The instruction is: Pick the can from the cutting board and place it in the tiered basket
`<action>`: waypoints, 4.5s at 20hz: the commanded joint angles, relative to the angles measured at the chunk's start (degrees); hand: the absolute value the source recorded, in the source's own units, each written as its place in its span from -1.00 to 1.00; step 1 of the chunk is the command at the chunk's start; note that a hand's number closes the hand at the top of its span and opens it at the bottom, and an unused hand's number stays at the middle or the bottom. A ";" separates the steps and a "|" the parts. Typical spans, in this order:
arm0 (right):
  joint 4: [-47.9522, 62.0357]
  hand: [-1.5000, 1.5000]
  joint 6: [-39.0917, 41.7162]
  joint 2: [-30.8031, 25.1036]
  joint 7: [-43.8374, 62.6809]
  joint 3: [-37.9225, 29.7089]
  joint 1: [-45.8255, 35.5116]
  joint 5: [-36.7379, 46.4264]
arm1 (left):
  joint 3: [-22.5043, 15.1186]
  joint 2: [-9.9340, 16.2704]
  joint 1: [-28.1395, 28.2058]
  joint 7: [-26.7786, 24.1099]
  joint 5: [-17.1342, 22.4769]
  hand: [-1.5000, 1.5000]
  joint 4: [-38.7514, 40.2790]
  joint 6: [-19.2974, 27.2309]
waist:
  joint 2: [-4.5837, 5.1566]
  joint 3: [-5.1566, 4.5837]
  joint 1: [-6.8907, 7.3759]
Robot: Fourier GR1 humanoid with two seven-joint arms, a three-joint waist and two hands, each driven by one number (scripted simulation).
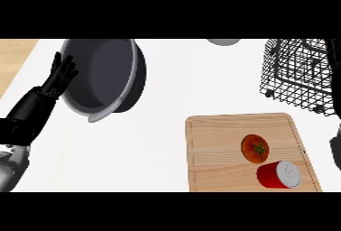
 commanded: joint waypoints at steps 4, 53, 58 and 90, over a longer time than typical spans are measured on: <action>-0.65 1.00 -2.73 17.01 -5.33 -6.28 14.59 -17.02 | 4.62 -0.95 10.77 3.69 3.32 0.00 7.78 3.94 | -0.19 0.05 -2.53; -32.10 -1.00 6.40 -4.84 58.53 -0.18 45.38 0.09 | 13.18 -9.12 18.47 -1.23 1.02 0.00 20.85 -3.58 | -0.22 -0.61 -1.70; -35.51 -1.00 5.97 0.51 56.41 3.40 49.38 4.51 | 12.73 -12.32 19.24 0.54 -1.16 0.00 17.62 -2.11 | -0.28 -0.61 -1.81; -15.25 -1.00 11.43 16.70 49.00 6.03 34.98 17.22 | 22.19 -16.93 15.56 1.11 -8.08 0.00 21.89 -10.73 | -0.18 -0.62 -1.57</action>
